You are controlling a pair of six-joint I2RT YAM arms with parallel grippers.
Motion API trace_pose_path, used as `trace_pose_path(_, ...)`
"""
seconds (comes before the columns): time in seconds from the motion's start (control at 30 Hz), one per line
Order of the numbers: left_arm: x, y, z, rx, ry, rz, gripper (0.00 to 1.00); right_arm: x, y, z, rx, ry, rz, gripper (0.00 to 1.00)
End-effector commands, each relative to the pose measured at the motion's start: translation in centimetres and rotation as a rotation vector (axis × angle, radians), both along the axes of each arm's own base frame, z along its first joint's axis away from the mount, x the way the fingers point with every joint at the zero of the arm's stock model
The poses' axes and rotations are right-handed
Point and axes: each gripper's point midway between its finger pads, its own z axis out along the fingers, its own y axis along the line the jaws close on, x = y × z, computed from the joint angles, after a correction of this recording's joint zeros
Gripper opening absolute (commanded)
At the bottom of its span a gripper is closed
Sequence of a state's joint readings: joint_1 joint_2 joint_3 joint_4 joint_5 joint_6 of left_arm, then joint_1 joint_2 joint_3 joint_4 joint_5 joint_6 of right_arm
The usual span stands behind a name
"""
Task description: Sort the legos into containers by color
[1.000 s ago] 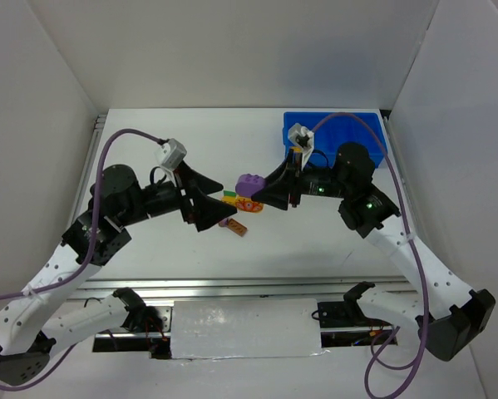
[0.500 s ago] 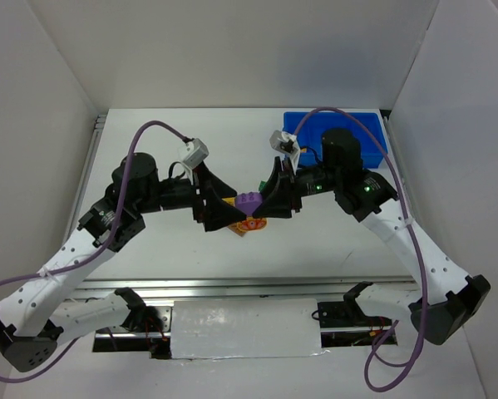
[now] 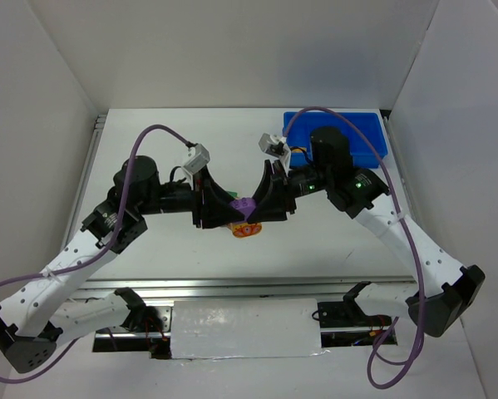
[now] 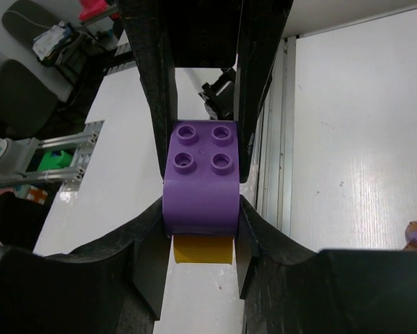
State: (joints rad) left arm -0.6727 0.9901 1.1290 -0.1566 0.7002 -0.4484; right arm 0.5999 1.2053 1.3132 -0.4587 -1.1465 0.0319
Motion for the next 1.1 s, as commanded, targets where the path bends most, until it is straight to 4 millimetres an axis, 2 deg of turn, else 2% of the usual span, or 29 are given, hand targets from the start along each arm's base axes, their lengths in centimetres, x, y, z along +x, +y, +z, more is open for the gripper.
trace_pose_path(0.0, -1.1, 0.3, 2.1, -0.064, -0.075, -0.041, 0.21, -0.5, 0.1, 1.5, 0.030, -0.035, 0.036, 0.04)
trace_pose_path(0.03, -1.2, 0.3, 2.1, -0.062, -0.073, -0.046, 0.15, -0.5, 0.2, 1.6, 0.039, -0.038, 0.036, 0.08)
trace_pose_path(0.07, -1.2, 0.2, 2.0, -0.061, -0.069, -0.047, 0.03, -0.6, 0.2, 1.7, 0.044, -0.038, 0.041, 0.10)
trace_pose_path(0.1, -1.2, 0.2, 2.0, -0.061, -0.065, -0.053, 0.00, -0.7, 0.1, 1.8, 0.050, -0.044, 0.042, 0.28)
trace_pose_path(0.13, -1.1, 0.1, 1.9, -0.063, -0.055, -0.047, 0.00, -0.7, 0.2, 2.2, 0.063, -0.056, 0.041, 0.52)
trace_pose_path(0.23, -0.8, 0.2, 2.2, -0.082, -0.051, -0.025, 0.00, -0.4, 0.3, 2.1, 0.076, -0.060, 0.024, 0.85)
trace_pose_path(0.27, -0.8, 0.2, 2.6, -0.095, -0.057, -0.016, 0.00, 0.0, 0.4, 1.7, 0.070, -0.053, 0.009, 0.98)
trace_pose_path(0.4, 0.6, 0.4, 3.5, -0.117, -0.034, 0.077, 0.00, 2.2, 0.7, 0.5, 0.054, -0.005, -0.108, 1.00)
trace_pose_path(0.43, 1.4, 0.5, 4.0, -0.134, -0.020, 0.124, 0.00, 3.6, 0.4, 1.6, 0.097, -0.045, -0.184, 1.00)
trace_pose_path(0.47, 1.9, 0.5, 4.2, -0.139, -0.011, 0.148, 0.00, 3.9, 0.3, 0.8, 0.099, 0.027, -0.225, 1.00)
trace_pose_path(0.5, 2.3, 0.5, 4.5, -0.149, -0.008, 0.168, 0.00, 4.5, 0.0, 1.0, 0.123, 0.039, -0.262, 1.00)
trace_pose_path(0.53, 2.9, 0.6, 4.4, -0.156, 0.016, 0.207, 0.00, 5.0, -0.5, 3.3, 0.216, -0.021, -0.312, 1.00)
trace_pose_path(0.57, 3.3, 0.8, 5.1, -0.185, 0.008, 0.237, 0.00, 5.6, -1.0, 2.1, 0.232, 0.009, -0.348, 1.00)
trace_pose_path(0.6, 3.8, 1.0, 5.9, -0.222, 0.001, 0.267, 0.00, 5.4, -1.3, 2.4, 0.266, 0.054, -0.362, 1.00)
trace_pose_path(0.63, 4.2, 1.1, 5.6, -0.240, 0.034, 0.295, 0.00, 5.0, -1.5, 3.7, 0.339, 0.002, -0.352, 1.00)
trace_pose_path(0.7, 5.1, 1.9, 6.0, -0.298, 0.046, 0.376, 0.00, 3.9, -1.9, 3.3, 0.362, 0.049, -0.337, 1.00)
trace_pose_path(0.73, 5.4, 1.9, 6.0, -0.339, 0.062, 0.387, 0.00, 3.3, -2.0, 4.3, 0.405, 0.024, -0.316, 1.00)
trace_pose_path(0.8, 5.1, 1.5, 6.4, -0.376, 0.064, 0.347, 0.00, 2.7, -2.0, 4.5, 0.425, 0.068, -0.286, 1.00)
trace_pose_path(0.83, 4.8, 1.1, 7.3, -0.406, 0.059, 0.313, 0.00, 2.6, -2.1, 5.0, 0.446, 0.053, -0.279, 1.00)
trace_pose_path(0.93, 4.2, -0.5, 7.4, -0.424, 0.093, 0.201, 0.00, 3.0, -2.3, 5.9, 0.473, 0.054, -0.297, 0.99)
trace_pose_path(1.03, 3.9, -1.0, 6.9, -0.442, 0.117, 0.161, 0.00, 2.8, -2.4, 6.3, 0.469, 0.061, -0.278, 0.93)
trace_pose_path(1.07, 3.7, -0.7, 7.3, -0.461, 0.103, 0.161, 0.00, 2.7, -2.4, 6.7, 0.470, 0.055, -0.272, 0.84)
